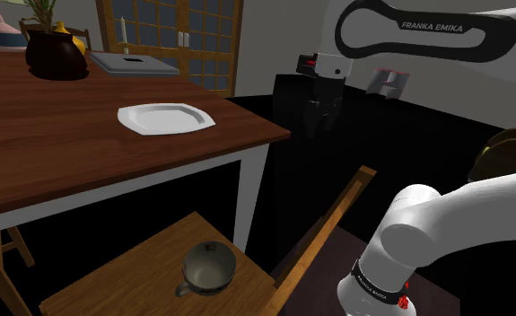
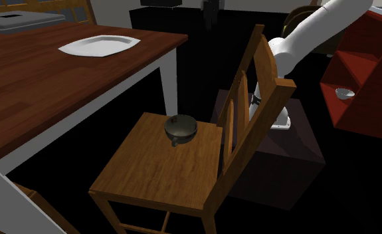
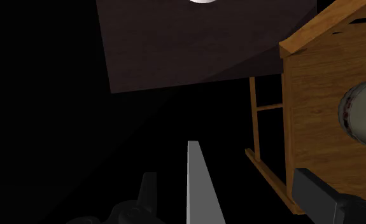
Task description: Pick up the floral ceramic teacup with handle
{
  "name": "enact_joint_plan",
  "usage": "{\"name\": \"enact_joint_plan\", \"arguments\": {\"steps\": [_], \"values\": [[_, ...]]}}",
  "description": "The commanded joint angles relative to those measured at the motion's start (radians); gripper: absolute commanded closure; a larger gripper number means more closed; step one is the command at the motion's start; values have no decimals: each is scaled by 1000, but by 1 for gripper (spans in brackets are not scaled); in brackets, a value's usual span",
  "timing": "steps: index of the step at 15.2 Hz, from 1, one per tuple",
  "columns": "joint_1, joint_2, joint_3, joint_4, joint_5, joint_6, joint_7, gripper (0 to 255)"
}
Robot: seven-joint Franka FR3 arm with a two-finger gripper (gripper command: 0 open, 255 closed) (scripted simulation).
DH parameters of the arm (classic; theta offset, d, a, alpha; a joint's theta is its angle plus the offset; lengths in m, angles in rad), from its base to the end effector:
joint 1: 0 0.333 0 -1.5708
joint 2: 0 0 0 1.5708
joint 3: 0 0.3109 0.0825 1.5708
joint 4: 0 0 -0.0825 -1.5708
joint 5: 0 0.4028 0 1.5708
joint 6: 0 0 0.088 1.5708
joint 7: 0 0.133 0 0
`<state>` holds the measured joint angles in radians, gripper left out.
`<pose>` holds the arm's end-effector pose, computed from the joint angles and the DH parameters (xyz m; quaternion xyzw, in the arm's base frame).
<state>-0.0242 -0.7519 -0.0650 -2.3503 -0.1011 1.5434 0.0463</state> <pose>0.3311 -0.0471 0.5497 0.9975 -0.0583 -0.0283 0.0280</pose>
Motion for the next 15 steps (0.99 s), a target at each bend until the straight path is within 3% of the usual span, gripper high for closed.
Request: {"name": "enact_joint_plan", "arguments": {"steps": [1, 8, 15], "values": [[0, 0, 0, 0, 0, 0, 0, 0], [52, -5, 136, -130, 96, 124, 167, 0], [110, 69, 281, -199, 189, 273, 334, 0]]}}
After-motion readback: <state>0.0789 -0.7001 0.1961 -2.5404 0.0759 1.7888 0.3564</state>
